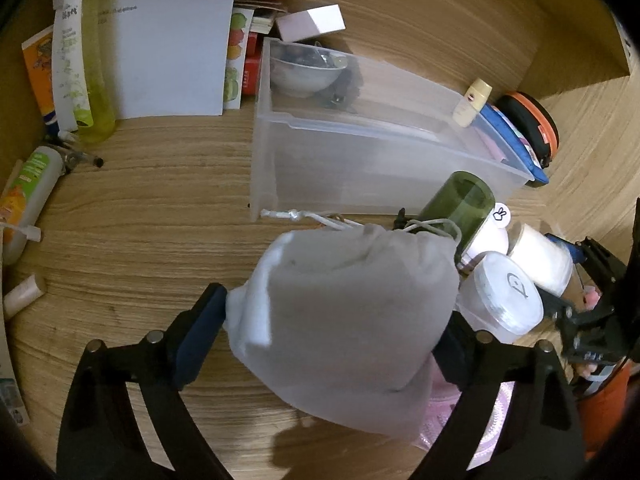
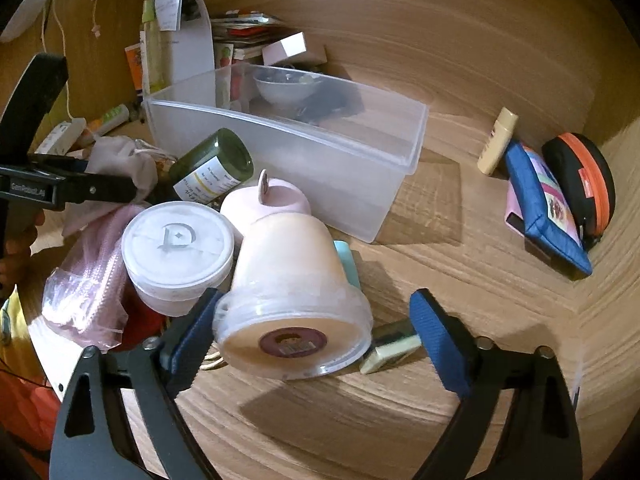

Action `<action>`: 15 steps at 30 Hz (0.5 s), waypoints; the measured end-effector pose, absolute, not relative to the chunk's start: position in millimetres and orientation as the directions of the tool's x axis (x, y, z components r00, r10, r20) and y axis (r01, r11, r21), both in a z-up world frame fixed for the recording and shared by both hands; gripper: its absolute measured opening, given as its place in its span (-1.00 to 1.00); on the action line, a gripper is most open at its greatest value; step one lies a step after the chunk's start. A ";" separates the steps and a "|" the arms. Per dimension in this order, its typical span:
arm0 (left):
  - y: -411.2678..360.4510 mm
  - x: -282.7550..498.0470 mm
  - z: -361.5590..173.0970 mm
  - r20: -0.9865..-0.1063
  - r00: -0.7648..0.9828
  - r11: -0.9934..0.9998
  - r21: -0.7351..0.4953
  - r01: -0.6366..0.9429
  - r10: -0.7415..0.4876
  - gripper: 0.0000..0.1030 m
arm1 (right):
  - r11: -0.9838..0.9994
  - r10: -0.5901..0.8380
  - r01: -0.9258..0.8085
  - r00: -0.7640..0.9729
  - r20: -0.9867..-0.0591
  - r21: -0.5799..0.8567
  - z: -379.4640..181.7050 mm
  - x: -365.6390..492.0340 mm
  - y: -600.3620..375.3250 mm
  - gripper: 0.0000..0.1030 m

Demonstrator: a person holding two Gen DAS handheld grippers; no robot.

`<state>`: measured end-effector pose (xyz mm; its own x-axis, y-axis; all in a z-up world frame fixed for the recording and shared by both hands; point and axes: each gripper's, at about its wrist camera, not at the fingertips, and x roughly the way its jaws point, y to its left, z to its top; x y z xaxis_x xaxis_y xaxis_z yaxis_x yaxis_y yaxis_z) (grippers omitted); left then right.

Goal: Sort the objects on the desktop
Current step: 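Close left tool on the white bag while right tool grasps the cream container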

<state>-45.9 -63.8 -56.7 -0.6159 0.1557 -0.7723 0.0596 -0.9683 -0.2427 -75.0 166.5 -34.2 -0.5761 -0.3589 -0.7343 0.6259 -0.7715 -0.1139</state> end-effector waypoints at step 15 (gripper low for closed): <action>-49.8 -40.7 -47.6 -0.729 -0.681 -0.989 -0.138 0.049 0.068 0.43 | -0.794 -0.375 0.607 -0.526 -0.763 -0.028 -46.8 -88.0 174.5 0.29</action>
